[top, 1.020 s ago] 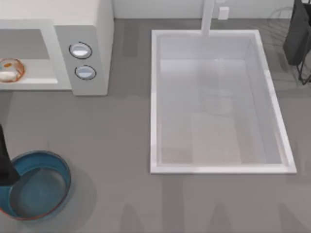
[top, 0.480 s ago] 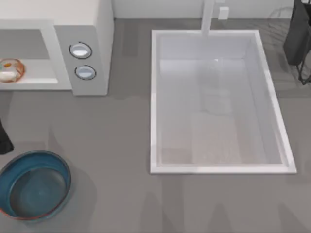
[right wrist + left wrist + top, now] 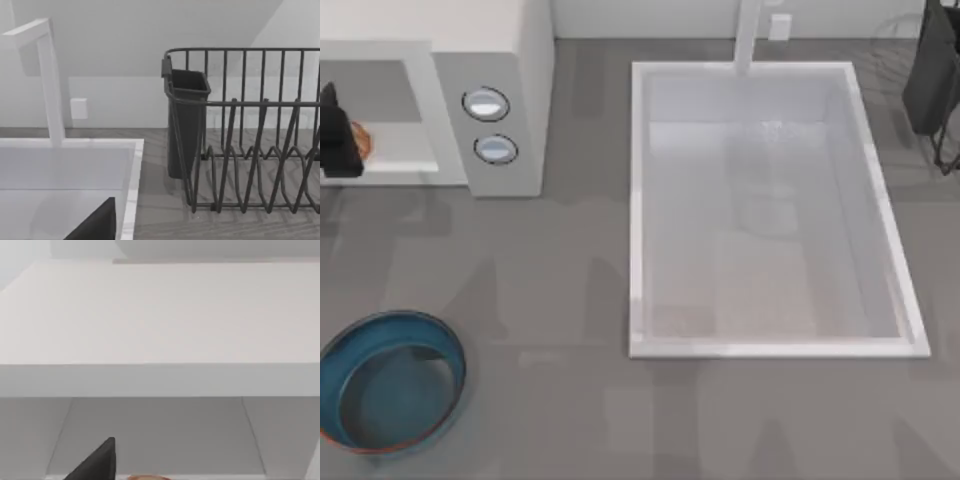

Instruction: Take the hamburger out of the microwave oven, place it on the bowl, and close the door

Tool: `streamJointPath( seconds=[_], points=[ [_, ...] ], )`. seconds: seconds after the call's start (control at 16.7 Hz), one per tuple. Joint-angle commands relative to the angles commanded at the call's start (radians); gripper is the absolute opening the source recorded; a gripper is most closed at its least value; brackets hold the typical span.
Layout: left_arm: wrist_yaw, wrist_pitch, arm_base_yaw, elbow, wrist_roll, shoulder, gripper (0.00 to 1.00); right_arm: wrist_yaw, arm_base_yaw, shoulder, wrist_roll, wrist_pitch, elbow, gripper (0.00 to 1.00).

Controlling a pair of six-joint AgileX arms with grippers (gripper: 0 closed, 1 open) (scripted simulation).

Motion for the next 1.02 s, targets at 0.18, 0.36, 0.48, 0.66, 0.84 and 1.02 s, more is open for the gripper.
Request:
streamJointPath(
  seconds=[0.18,0.36,0.48,0.66,0.84,1.02],
  points=[
    [0.026,0.162,0.021,0.124,0.01,0.351,1.0,0.0,0.0,0.0,0.0,0.0,0.0,1.0],
    [0.049,0.31,0.04,0.237,0.019,0.674,1.0,0.0,0.0,0.0,0.0,0.0,0.0,1.0],
    [0.062,0.395,0.051,0.302,0.025,0.861,1.0,0.0,0.0,0.0,0.0,0.0,0.0,1.0],
    [0.078,0.495,0.064,0.378,0.031,1.076,1.0,0.0,0.0,0.0,0.0,0.0,0.0,1.0],
    [0.088,0.556,0.072,0.425,0.035,1.197,1.0,0.0,0.0,0.0,0.0,0.0,0.0,1.0],
    [0.09,0.571,0.074,0.436,0.036,1.225,1.0,0.0,0.0,0.0,0.0,0.0,0.0,1.0]
  ],
)
